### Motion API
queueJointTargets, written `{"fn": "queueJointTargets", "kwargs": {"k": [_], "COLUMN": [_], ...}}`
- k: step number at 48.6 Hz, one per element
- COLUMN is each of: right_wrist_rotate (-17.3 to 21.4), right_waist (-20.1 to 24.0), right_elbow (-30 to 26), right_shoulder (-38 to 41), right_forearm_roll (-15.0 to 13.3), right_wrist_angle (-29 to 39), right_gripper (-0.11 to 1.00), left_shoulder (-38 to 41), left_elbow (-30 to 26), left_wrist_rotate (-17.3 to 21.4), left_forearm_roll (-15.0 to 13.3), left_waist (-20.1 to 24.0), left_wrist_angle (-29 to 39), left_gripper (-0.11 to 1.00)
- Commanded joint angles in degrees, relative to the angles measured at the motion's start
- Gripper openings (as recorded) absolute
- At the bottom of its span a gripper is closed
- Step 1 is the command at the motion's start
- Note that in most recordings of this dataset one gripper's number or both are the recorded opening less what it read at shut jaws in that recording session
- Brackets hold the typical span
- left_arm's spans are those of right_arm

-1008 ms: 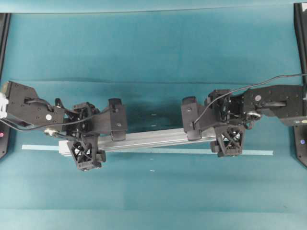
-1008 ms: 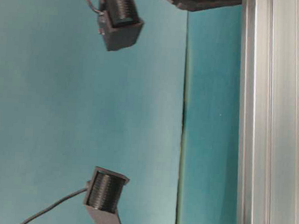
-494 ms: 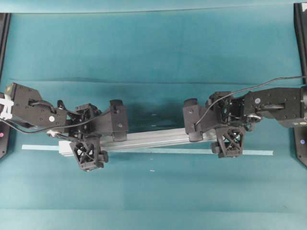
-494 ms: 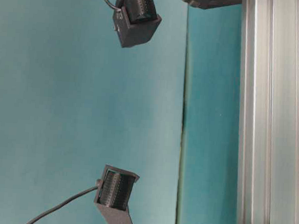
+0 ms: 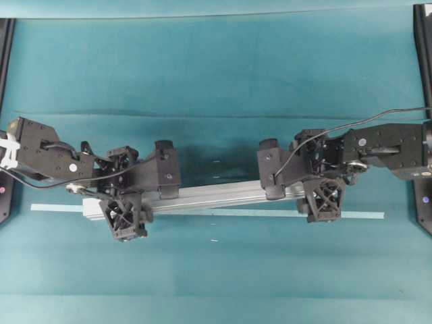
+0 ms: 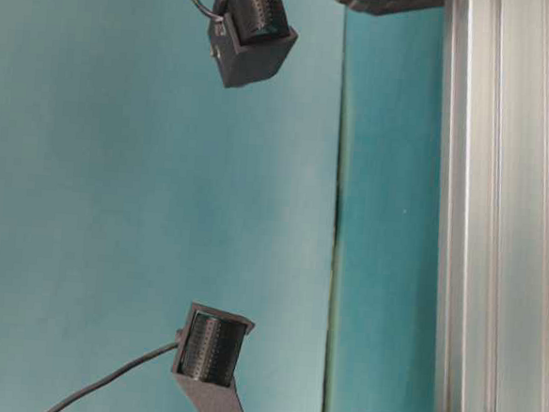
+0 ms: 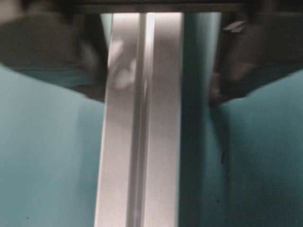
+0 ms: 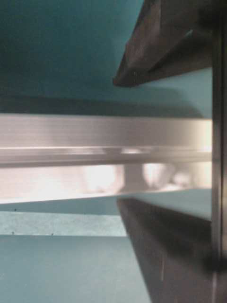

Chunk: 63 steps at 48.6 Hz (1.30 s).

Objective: Lift the metal rail with both hands.
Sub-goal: 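Close both grippers on the rail, then lift the rail with both grippers and raise it off the table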

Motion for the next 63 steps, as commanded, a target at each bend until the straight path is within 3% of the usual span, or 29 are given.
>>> {"fn": "queueJointTargets", "kwargs": {"k": [1,5,8,46,63], "right_wrist_rotate": [0.1,-0.1,-0.1,0.4,3.6], "right_waist": [0.4,0.4,0.4,0.9,0.4], "right_elbow": [-0.4,-0.6,-0.9,-2.6,-10.5], "right_shoulder": [0.4,0.5,0.6,-1.7,-8.6], "right_forearm_roll": [0.3,0.3,0.3,0.6,0.7], "right_wrist_angle": [0.5,1.2,1.7,2.9,18.7], "right_gripper": [0.73,0.5,0.38,0.38,0.38], "left_shoulder": [-0.5,-0.5,-0.5,-3.3,-10.7], "left_elbow": [-0.4,-0.3,-0.3,-1.6,-9.0], "left_wrist_rotate": [-0.1,-0.1,-0.1,0.3,0.4], "left_forearm_roll": [0.2,0.2,0.2,0.3,0.2], "left_waist": [-0.4,-0.4,-0.4,-0.4,-0.1], "left_wrist_angle": [-0.4,-0.6,-0.9,0.4,14.1], "left_gripper": [0.51,0.3,0.29,0.29,0.29]}}
